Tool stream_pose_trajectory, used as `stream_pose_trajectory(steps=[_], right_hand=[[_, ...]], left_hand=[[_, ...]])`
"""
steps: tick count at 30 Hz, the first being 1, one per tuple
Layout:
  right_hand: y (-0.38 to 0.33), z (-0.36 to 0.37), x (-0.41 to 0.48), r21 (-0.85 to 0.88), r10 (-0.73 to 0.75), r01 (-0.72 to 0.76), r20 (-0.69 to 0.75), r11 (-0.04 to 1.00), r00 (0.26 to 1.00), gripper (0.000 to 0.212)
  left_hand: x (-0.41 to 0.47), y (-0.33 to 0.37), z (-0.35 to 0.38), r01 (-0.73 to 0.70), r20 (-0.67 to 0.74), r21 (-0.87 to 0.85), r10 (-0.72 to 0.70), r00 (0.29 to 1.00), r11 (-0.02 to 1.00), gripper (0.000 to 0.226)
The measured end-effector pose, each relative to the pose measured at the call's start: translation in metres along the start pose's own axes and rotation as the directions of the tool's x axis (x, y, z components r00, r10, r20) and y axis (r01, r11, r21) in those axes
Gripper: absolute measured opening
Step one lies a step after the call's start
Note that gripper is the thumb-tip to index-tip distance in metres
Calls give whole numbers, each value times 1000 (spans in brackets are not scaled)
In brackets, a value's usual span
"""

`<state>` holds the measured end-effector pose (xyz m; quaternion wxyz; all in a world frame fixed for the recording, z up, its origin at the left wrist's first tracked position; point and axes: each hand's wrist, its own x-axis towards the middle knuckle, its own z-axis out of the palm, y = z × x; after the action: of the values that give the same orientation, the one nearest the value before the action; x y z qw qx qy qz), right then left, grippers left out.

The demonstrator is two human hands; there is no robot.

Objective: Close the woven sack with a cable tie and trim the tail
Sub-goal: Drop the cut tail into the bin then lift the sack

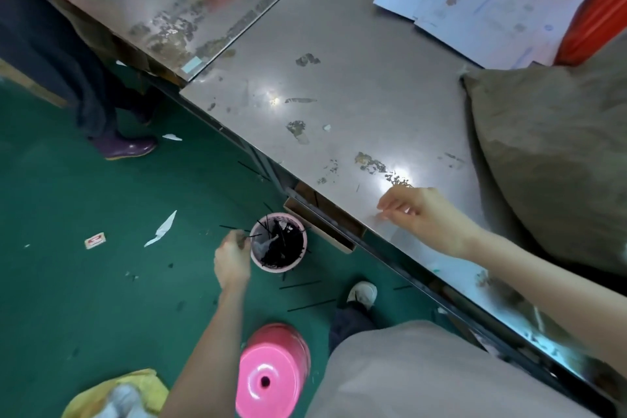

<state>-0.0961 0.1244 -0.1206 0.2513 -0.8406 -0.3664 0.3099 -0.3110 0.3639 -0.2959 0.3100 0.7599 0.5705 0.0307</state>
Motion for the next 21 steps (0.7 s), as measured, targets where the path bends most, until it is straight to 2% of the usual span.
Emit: stream_pose_trajectory(steps=[5,11,17,21], right_hand=[[11,1,-6,-9,29,-29,20,1000,999,16],[15,-2,-13,29,46,-45,-21,999,999,18],[15,-3,-25,108,52,-44,-71,993,996,18],[18,-15,-44,177,62,-35,-149,984,987,16]], left_hand=[[2,3,20,45,114,54,-51,992,998,27],[-6,23,21,35,66,-87,-29,997,996,26],[-50,88,4,-143,27,-306,158,987,941,18],[-97,142,-8,-288,71,-393,341,937,873,15]])
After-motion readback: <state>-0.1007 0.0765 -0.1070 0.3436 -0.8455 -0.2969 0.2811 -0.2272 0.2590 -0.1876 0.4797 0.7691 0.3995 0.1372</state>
